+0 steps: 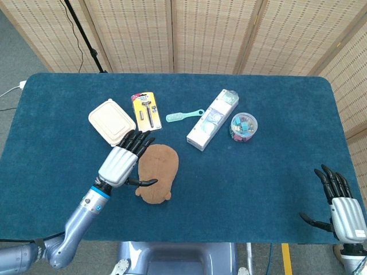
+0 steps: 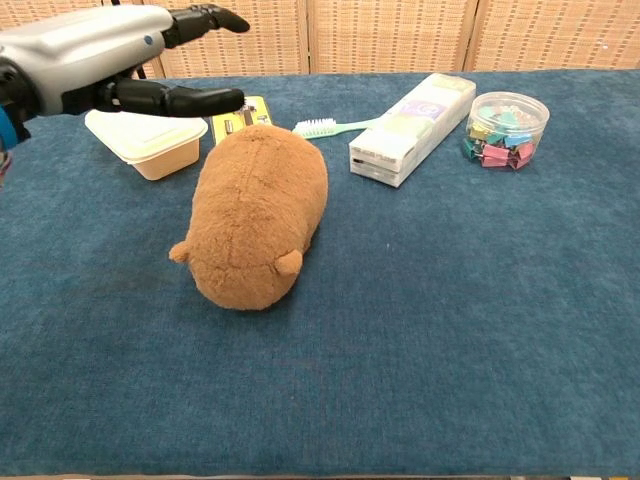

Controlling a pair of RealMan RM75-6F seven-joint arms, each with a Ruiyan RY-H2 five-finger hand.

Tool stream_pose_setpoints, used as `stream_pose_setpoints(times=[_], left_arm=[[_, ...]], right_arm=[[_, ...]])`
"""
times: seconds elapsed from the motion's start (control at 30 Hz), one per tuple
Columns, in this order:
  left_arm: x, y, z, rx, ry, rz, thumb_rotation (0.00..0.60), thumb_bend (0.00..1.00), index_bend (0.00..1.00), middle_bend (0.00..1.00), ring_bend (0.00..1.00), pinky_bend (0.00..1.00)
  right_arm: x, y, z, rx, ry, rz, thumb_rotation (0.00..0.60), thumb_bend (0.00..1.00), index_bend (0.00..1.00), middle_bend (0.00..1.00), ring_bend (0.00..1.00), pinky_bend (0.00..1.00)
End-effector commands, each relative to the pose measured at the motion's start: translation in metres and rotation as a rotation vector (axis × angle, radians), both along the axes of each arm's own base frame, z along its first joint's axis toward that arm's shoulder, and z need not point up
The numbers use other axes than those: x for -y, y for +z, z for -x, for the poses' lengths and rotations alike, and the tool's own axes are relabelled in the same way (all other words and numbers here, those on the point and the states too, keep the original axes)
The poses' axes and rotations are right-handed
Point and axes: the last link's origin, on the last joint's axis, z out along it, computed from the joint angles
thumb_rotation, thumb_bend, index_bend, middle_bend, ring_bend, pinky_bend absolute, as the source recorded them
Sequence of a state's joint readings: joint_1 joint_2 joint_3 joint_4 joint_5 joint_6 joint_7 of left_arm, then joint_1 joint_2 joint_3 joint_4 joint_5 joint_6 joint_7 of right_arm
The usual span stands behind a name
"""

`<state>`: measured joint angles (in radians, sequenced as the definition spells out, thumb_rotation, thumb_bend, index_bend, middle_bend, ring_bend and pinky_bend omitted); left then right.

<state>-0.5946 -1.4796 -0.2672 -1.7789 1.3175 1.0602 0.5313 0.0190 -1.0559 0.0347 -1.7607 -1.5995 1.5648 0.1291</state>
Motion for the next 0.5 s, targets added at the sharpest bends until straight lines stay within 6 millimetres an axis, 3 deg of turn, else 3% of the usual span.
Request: stream_pose_setpoints(times=[0.03, 0.27, 0.5], left_arm=[[-0.006, -0.020, -0.007, -0.028, 0.010, 0.025, 0.022, 0.00, 0.00, 0.00, 0.00, 0.00], [-0.015, -0.050, -0.015, -0.036, 0.036, 0.046, 0.011, 0.00, 0.00, 0.00, 0.00, 0.00], [-0.023, -0.067, -0.023, -0.027, 0.035, 0.050, 0.013, 0.00, 0.00, 0.00, 0.00, 0.00]], right_arm=[[0.001, 0.000, 0.000, 0.002, -0.002, 0.000, 0.600, 0.00, 0.00, 0.00, 0.00, 0.00], [0.002, 0.003, 0.002, 0.011, -0.010, 0.002, 0.600, 0.00, 0.00, 0.00, 0.00, 0.00], [0.005, 0.003, 0.005, 0.018, -0.020, -0.006, 0.600, 0.00, 0.00, 0.00, 0.00, 0.00]])
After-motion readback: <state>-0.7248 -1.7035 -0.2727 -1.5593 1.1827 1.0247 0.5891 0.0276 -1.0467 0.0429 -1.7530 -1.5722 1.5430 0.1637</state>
